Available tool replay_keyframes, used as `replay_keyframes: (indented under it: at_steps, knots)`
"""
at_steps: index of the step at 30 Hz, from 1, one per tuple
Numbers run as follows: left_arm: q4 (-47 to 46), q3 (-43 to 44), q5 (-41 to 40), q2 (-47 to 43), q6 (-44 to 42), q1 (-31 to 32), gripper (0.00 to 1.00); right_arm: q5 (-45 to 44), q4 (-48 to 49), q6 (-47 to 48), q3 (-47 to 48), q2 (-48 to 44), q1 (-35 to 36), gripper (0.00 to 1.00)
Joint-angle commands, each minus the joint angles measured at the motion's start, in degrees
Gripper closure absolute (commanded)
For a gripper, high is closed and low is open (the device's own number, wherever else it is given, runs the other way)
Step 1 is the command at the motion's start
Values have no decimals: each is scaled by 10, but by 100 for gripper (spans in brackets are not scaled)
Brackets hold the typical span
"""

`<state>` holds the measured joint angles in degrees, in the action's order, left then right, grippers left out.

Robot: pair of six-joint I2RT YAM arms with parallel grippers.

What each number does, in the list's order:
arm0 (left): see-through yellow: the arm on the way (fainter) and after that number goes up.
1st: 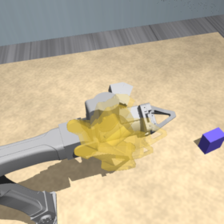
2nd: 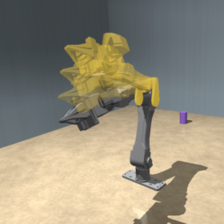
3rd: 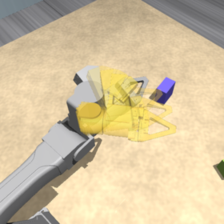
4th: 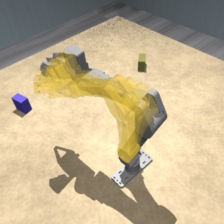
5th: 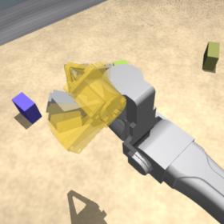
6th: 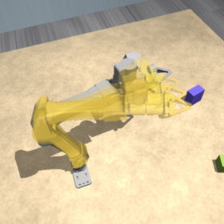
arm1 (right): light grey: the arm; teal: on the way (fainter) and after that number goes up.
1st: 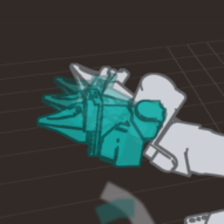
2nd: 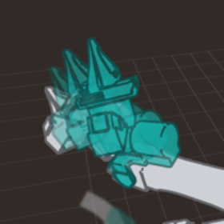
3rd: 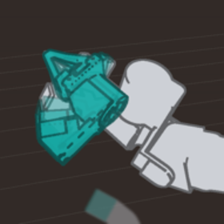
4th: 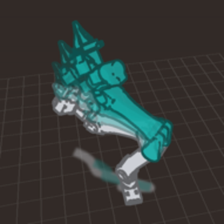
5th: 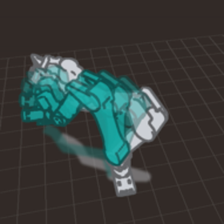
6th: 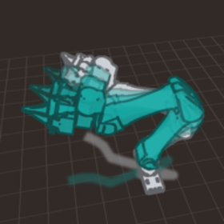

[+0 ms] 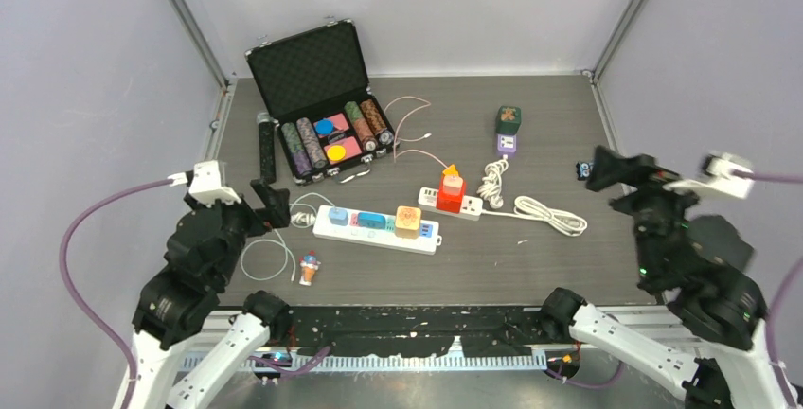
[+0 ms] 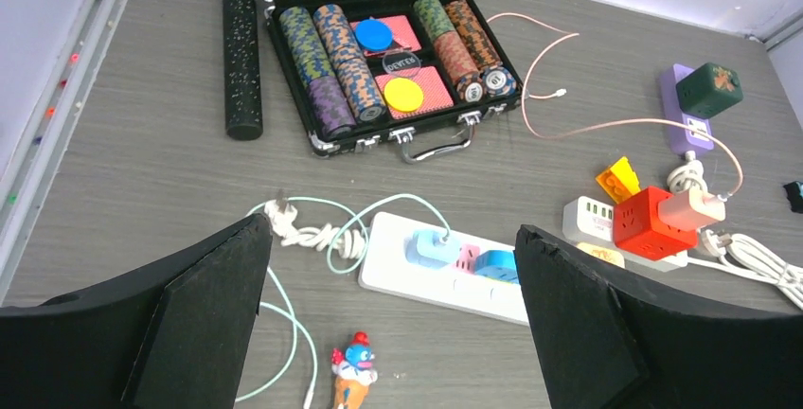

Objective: Insert the plug

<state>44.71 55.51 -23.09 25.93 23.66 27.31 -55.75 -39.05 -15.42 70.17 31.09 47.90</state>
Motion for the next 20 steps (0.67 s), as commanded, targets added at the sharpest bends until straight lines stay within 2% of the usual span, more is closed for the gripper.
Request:
replay_keyframes:
  at_steps: [1,9,20]
  knots:
    - [78,55,-18,-19,33,0,0,-50,0,-9,28,-35,0,5]
    - [165,136,-34,-33,65,0,0,6,-12,-6,82,-54,1,5]
    - [199,156,-24,-25,77,0,0,35,8,-11,67,-63,0,5]
